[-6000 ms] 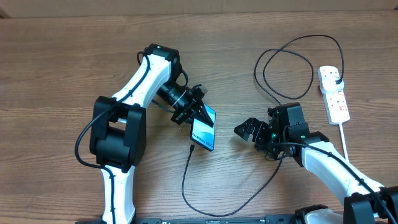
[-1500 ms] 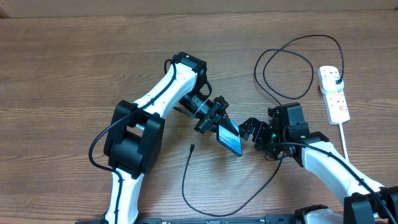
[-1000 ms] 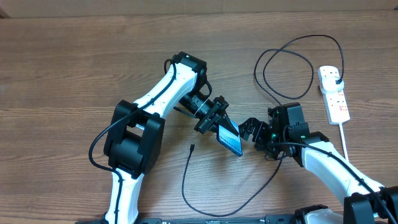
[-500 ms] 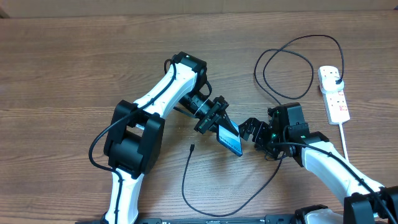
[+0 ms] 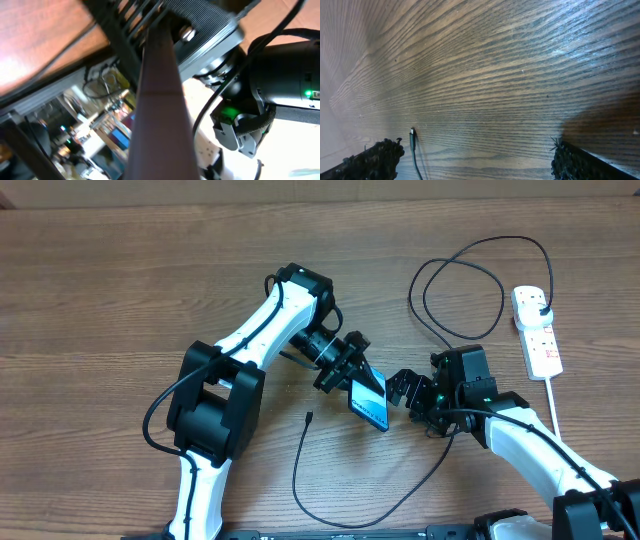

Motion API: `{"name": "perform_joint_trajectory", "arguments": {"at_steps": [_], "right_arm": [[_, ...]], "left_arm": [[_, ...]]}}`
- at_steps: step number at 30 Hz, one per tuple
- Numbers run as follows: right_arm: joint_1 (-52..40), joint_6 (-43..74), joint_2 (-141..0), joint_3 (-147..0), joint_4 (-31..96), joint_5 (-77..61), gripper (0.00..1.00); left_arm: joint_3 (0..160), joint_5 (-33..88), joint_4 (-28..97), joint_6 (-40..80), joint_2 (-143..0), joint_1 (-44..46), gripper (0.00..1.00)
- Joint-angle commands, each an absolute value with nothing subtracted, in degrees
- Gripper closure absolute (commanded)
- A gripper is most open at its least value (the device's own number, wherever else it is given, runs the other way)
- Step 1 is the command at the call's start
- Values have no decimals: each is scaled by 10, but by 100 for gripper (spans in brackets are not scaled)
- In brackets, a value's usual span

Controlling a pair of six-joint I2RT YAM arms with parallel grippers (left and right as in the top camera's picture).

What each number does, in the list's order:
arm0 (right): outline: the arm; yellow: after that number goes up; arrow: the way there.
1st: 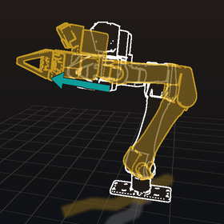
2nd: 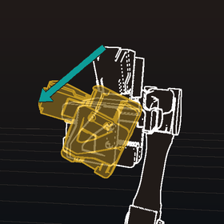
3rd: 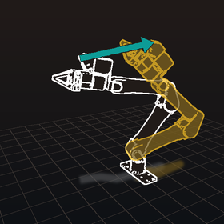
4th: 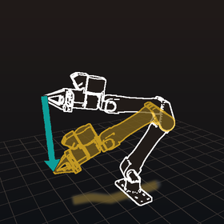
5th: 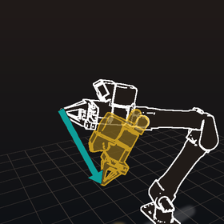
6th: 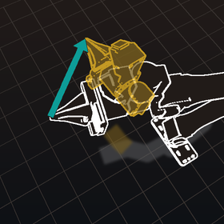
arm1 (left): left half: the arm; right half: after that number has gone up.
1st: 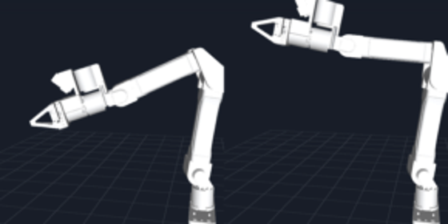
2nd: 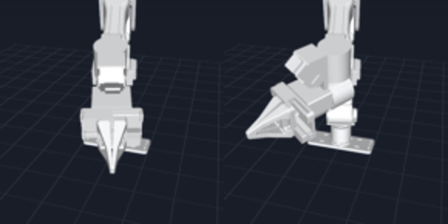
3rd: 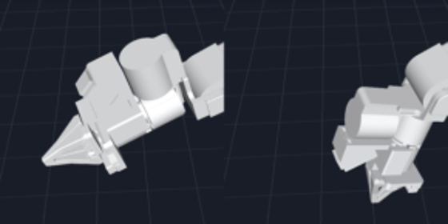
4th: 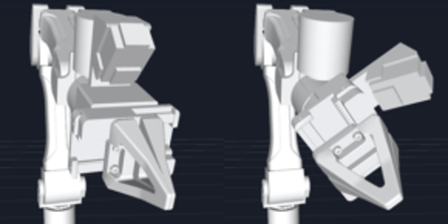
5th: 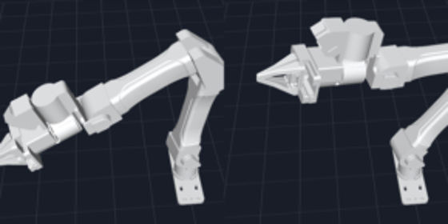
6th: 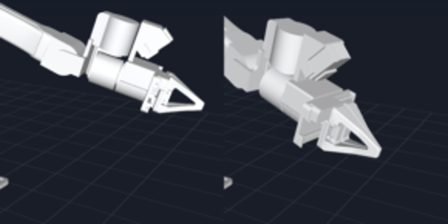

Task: Plug charger to phone and switch on socket

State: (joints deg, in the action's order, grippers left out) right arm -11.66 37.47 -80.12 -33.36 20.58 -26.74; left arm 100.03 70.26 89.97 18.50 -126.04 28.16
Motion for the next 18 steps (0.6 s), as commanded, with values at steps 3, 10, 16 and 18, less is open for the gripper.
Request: {"name": "perform_joint_trajectory", "arguments": {"at_steps": [3, 10, 16, 18], "right_arm": [[-116, 370, -802, -338, 203, -264, 0], [-116, 370, -802, -338, 203, -264, 0], [-116, 370, -802, -338, 203, -264, 0], [-116, 370, -802, -338, 203, -264, 0]], "left_arm": [[1013, 706, 823, 152, -1255, 286, 96], [1013, 545, 700, 152, -1255, 285, 96], [1013, 536, 641, 124, -1255, 281, 96], [1013, 536, 644, 103, -1255, 282, 96]]}}
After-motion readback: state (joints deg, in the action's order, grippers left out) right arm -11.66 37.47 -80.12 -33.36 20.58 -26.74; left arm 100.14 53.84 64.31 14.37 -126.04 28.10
